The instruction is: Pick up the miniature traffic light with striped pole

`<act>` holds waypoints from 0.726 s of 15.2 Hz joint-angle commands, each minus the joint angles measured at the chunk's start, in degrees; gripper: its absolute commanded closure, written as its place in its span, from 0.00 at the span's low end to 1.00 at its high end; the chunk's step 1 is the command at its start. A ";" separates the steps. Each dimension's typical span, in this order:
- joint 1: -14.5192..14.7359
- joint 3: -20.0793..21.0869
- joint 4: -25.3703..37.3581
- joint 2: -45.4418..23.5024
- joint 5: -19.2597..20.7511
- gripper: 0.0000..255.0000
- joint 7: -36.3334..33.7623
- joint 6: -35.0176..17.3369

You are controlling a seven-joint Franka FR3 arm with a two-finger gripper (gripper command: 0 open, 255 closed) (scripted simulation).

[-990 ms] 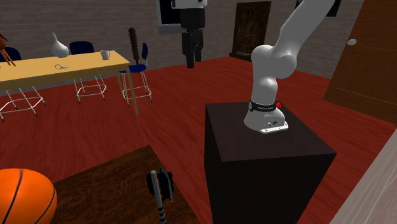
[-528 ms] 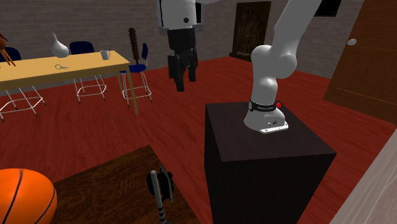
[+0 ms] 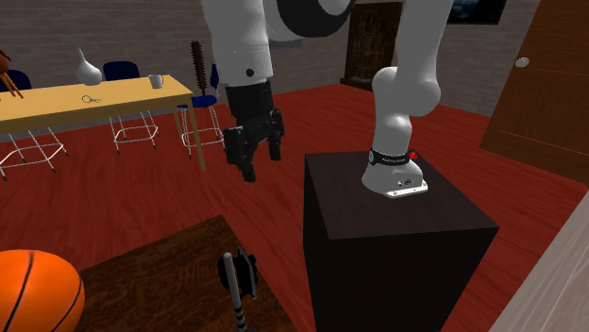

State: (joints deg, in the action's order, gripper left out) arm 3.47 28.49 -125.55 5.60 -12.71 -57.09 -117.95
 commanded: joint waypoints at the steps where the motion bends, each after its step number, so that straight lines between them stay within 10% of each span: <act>1: 0.44 1.30 3.22 -5.33 1.58 0.00 -4.06 -1.83; 11: 7.57 0.95 21.72 -29.39 9.99 0.00 -20.51 -5.97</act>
State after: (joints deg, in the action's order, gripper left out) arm 10.08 29.73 -105.88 -21.38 -3.46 -76.02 -123.66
